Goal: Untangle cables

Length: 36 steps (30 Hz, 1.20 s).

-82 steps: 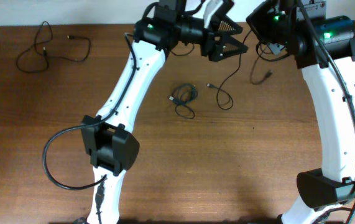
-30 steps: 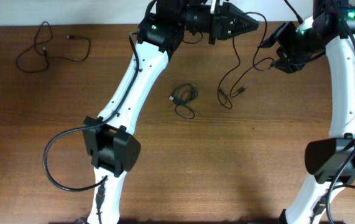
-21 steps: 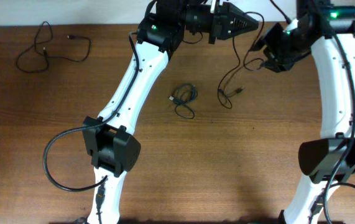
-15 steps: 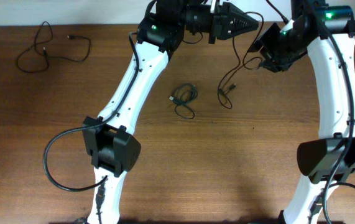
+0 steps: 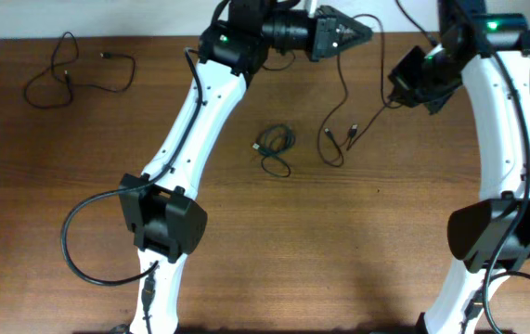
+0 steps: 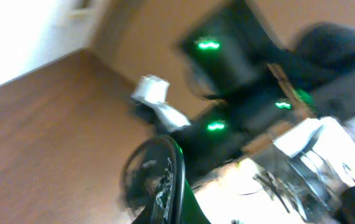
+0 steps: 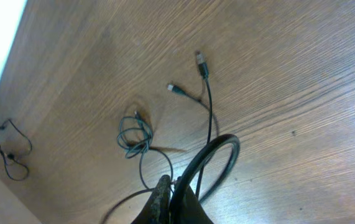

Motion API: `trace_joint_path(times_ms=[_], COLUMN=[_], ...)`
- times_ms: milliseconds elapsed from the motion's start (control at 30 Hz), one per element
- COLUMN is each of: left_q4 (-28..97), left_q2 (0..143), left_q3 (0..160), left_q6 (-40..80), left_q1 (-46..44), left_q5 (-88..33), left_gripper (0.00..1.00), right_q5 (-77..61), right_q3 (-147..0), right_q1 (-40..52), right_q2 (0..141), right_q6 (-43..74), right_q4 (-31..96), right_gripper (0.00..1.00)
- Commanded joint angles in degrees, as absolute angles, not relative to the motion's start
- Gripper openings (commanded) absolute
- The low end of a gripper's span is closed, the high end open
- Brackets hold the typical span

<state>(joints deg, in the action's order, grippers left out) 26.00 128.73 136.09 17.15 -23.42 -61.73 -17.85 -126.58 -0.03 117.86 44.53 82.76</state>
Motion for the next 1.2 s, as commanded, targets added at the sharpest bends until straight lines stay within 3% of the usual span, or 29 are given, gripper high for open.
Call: trace_joint_path(times_ms=[0, 167, 333, 433, 500, 567, 633, 667, 700, 800, 867, 1000, 1167], left_q4=[29.8, 31.2, 30.0, 23.4, 21.9, 21.7, 20.6, 20.1, 20.0, 19.2, 16.8, 13.9, 6.1], left_q2=[126.5, 126.5, 126.5, 126.5, 126.5, 126.5, 126.3, 126.1, 125.8, 125.4, 125.4, 125.4, 125.1], left_q3=[137.0, 137.0, 137.0, 137.0, 137.0, 137.0, 137.0, 137.0, 137.0, 137.0, 137.0, 137.1, 137.1], left_q6=[16.3, 15.4, 15.4, 15.4, 15.4, 15.4, 16.1, 17.5, 17.6, 17.6, 18.1, 29.1, 40.9], left_q1=[-22.4, -22.4, -22.3, -22.3, -22.3, -22.3, -22.3, -22.3, -22.3, -22.3, -22.6, -22.6, -22.6], left_q5=[-48.1, -40.4, -46.7, -54.3, -54.8, -55.7, -57.8, -57.9, -58.3, -62.7, -67.1, -70.4, -72.1], left_gripper=[0.00, 0.00, 0.00, 0.00, 0.00, 0.00, 0.00, 0.00, 0.00, 0.00, 0.00, 0.00, 0.00], right_q5=[-19.1, -30.4, -28.3, -6.4, 1.2, 1.8, 1.8, 1.8, 1.8, -4.5, -13.6, -19.3, -24.7], right_q3=[-129.7, -130.1, -130.1, -129.1, -128.8, -128.8, -128.8, -128.8, -128.8, -128.8, -128.8, -128.8, -128.8], right_q1=[-1.6, -1.5, -1.5, -1.6, -1.7, -1.7, -1.7, -1.7, -1.7, -1.7, -1.7, -1.5, -1.5], right_q2=[111.8, 104.6, 101.3, 101.6, 101.6, 101.6, 101.6, 101.6, 101.6, 101.6, 101.6, 101.6, 101.7], right_q6=[39.7, 25.2, -2.9, 2.4, 8.1, 8.2, 8.3, 8.3, 8.6, 10.0, 9.9, -2.9, -3.3], right_q4=[83.1, 80.1, 89.4, 94.1, 94.4, 94.3, 94.2, 94.2, 94.1, 91.4, 87.1, 79.8, 73.1], right_gripper=[0.04, 0.04, 0.04, 0.04, 0.04, 0.25, 0.34, 0.60, 0.78, 0.99, 0.99, 0.98, 0.98])
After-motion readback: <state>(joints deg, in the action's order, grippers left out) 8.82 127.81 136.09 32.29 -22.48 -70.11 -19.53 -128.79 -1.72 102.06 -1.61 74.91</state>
